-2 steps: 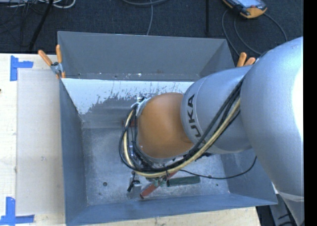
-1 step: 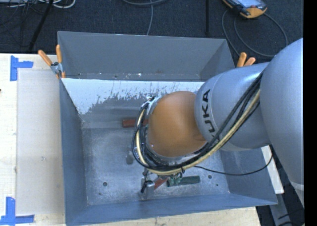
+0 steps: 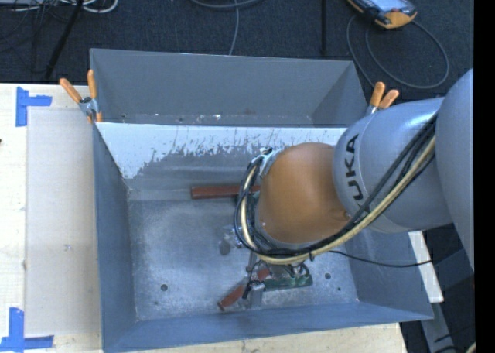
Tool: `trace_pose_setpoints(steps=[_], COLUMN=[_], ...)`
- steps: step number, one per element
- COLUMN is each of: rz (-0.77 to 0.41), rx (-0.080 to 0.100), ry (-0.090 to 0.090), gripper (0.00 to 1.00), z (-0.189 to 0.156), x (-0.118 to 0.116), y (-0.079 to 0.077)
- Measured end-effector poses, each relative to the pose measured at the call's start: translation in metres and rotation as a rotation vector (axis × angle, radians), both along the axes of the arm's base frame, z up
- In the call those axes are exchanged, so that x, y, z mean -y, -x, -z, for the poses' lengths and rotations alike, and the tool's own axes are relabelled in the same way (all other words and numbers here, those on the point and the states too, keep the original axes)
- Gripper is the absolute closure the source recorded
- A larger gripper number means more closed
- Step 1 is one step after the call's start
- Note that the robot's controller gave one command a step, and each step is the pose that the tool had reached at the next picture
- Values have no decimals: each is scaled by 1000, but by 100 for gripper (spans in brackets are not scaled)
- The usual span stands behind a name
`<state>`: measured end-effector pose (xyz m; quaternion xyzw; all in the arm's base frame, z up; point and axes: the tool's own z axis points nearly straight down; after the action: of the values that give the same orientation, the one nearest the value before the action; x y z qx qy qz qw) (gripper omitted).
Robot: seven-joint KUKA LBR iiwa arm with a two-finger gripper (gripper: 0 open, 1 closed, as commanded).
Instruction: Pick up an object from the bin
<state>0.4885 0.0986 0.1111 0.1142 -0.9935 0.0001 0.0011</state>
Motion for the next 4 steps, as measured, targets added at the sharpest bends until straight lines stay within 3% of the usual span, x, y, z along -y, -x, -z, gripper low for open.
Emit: trace_pose_setpoints(steps=[1, 2, 4], rz=[-9, 28, 29], rx=[5, 0, -2], ry=[-2, -2, -1], gripper=[0, 100, 100], z=[42, 41, 39], x=[31, 34, 34], y=[5, -7, -6])
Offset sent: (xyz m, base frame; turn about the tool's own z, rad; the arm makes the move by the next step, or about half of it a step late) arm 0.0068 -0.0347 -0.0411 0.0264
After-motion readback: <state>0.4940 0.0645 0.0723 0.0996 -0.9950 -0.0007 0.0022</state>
